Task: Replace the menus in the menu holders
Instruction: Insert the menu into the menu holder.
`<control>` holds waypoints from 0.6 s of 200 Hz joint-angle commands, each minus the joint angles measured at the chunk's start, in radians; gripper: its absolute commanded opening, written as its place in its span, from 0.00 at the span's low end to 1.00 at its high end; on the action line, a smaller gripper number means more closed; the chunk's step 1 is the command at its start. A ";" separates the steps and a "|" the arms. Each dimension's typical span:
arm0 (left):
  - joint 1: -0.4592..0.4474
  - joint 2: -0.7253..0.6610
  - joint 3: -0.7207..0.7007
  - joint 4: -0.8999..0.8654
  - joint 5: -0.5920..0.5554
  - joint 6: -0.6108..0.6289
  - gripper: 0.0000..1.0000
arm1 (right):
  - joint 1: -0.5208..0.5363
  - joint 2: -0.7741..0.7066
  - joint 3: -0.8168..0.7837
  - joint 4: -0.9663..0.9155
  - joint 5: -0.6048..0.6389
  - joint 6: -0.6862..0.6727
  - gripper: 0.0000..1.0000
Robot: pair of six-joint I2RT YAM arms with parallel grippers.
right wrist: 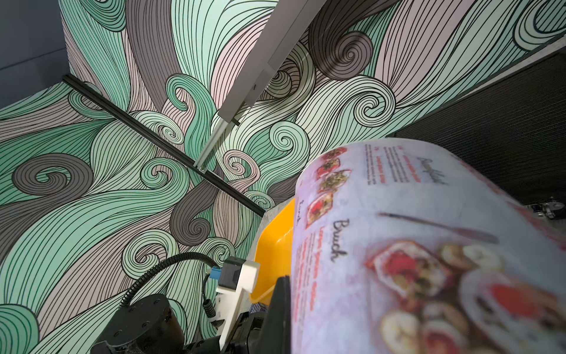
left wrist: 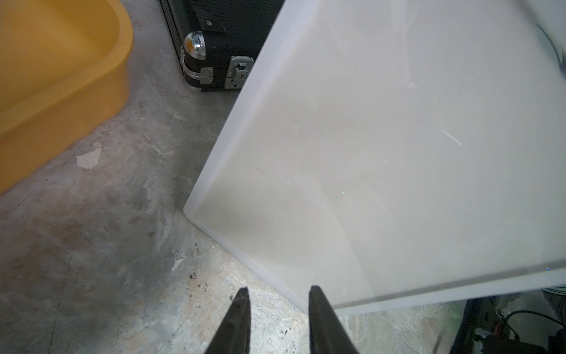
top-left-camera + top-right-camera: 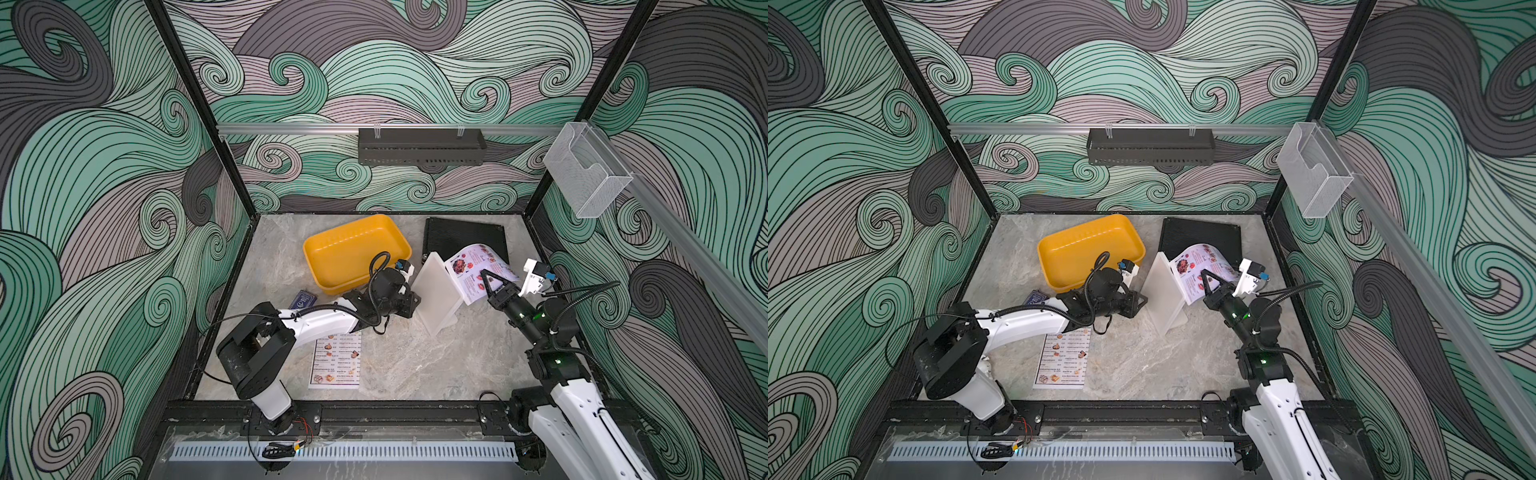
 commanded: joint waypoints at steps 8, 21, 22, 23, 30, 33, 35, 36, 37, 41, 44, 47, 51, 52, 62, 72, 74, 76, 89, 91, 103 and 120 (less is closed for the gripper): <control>0.005 -0.011 0.014 -0.002 -0.011 -0.010 0.32 | -0.006 -0.024 0.008 -0.036 0.035 -0.035 0.00; 0.004 -0.009 0.014 -0.001 -0.010 -0.011 0.32 | -0.006 -0.024 0.008 -0.045 0.029 -0.041 0.00; 0.004 -0.009 0.014 -0.002 -0.010 -0.011 0.32 | -0.006 -0.023 0.008 -0.046 0.029 -0.042 0.00; 0.004 -0.009 0.014 -0.001 -0.010 -0.010 0.32 | -0.006 -0.024 0.007 -0.046 0.028 -0.042 0.00; 0.003 -0.009 0.014 0.000 -0.010 -0.011 0.32 | -0.006 -0.023 0.005 -0.044 0.024 -0.042 0.00; 0.005 -0.009 0.014 0.000 -0.010 -0.011 0.32 | -0.006 -0.021 0.003 -0.043 0.022 -0.042 0.00; 0.005 -0.009 0.016 -0.002 -0.011 -0.012 0.32 | -0.006 -0.021 0.003 -0.044 0.021 -0.042 0.00; 0.005 -0.009 0.015 -0.003 -0.011 -0.012 0.32 | -0.006 -0.021 0.003 -0.044 0.021 -0.042 0.00; 0.005 -0.009 0.015 -0.002 -0.010 -0.011 0.32 | -0.006 -0.021 0.004 -0.044 0.020 -0.043 0.00; 0.004 -0.008 0.016 -0.002 -0.009 -0.011 0.32 | -0.006 -0.020 0.004 -0.044 0.017 -0.044 0.00; 0.004 -0.008 0.016 -0.002 -0.009 -0.011 0.32 | -0.006 -0.020 0.003 -0.044 0.015 -0.045 0.00; 0.005 -0.008 0.017 -0.002 -0.009 -0.010 0.32 | -0.006 -0.019 0.003 -0.045 0.014 -0.047 0.00; 0.004 -0.009 0.017 -0.002 -0.009 -0.010 0.32 | -0.005 -0.020 0.004 -0.047 0.012 -0.048 0.00; 0.004 -0.010 0.017 -0.003 -0.009 -0.010 0.32 | -0.005 -0.020 0.004 -0.047 0.011 -0.049 0.00; 0.004 -0.009 0.019 -0.003 -0.010 -0.009 0.32 | -0.006 -0.018 0.008 -0.051 0.005 -0.057 0.00; 0.005 -0.007 0.020 -0.005 -0.009 -0.008 0.32 | -0.006 -0.014 0.015 -0.058 -0.005 -0.067 0.00; 0.005 -0.006 0.020 -0.005 -0.009 -0.009 0.32 | -0.006 -0.012 0.017 -0.059 -0.008 -0.070 0.00; 0.005 -0.006 0.020 -0.005 -0.009 -0.010 0.32 | -0.006 -0.011 0.019 -0.061 -0.009 -0.072 0.00; 0.004 -0.005 0.020 -0.005 -0.007 -0.010 0.32 | -0.006 -0.005 0.031 -0.074 -0.022 -0.087 0.00; 0.005 -0.005 0.020 -0.005 -0.007 -0.010 0.32 | -0.006 -0.003 0.034 -0.075 -0.025 -0.090 0.00; 0.004 -0.006 0.020 -0.005 -0.007 -0.010 0.32 | -0.006 0.000 0.045 -0.093 -0.036 -0.107 0.00; 0.004 -0.005 0.021 -0.007 -0.007 -0.008 0.32 | -0.006 0.002 0.070 -0.136 -0.046 -0.139 0.00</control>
